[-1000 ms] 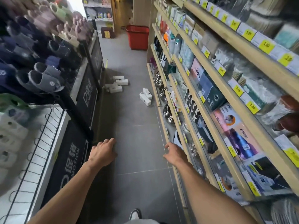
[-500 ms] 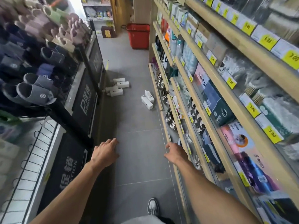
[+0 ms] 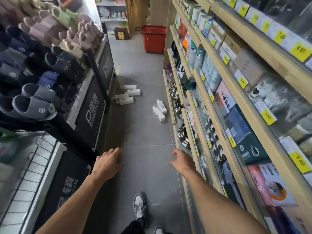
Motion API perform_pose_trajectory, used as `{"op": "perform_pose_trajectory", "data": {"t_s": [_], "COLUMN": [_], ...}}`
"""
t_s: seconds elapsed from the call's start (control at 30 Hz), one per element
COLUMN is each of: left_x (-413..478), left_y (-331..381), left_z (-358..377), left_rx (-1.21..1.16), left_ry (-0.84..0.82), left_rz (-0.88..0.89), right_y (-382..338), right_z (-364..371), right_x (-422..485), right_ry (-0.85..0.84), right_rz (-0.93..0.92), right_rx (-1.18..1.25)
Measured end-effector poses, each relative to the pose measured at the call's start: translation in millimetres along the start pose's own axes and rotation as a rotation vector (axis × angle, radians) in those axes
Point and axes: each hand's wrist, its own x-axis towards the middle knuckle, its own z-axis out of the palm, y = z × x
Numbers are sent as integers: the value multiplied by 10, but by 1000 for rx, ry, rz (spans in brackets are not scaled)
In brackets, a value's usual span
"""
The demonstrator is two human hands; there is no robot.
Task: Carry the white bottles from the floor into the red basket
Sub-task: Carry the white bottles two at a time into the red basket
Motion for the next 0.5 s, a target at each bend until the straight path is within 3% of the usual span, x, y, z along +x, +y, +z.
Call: {"op": "perform_pose_trajectory", "data": {"t_s": [0.5], "left_x": [1644], "left_y": [-304], "left_z": [-766], "left_rx": [52], "left_ry": [-5], "left_rz": [98], "right_y": [-893], "right_z": [-376], "right_x": [1287], "right_ry": [49], "right_rz": [10], "right_rx": [-52]}}
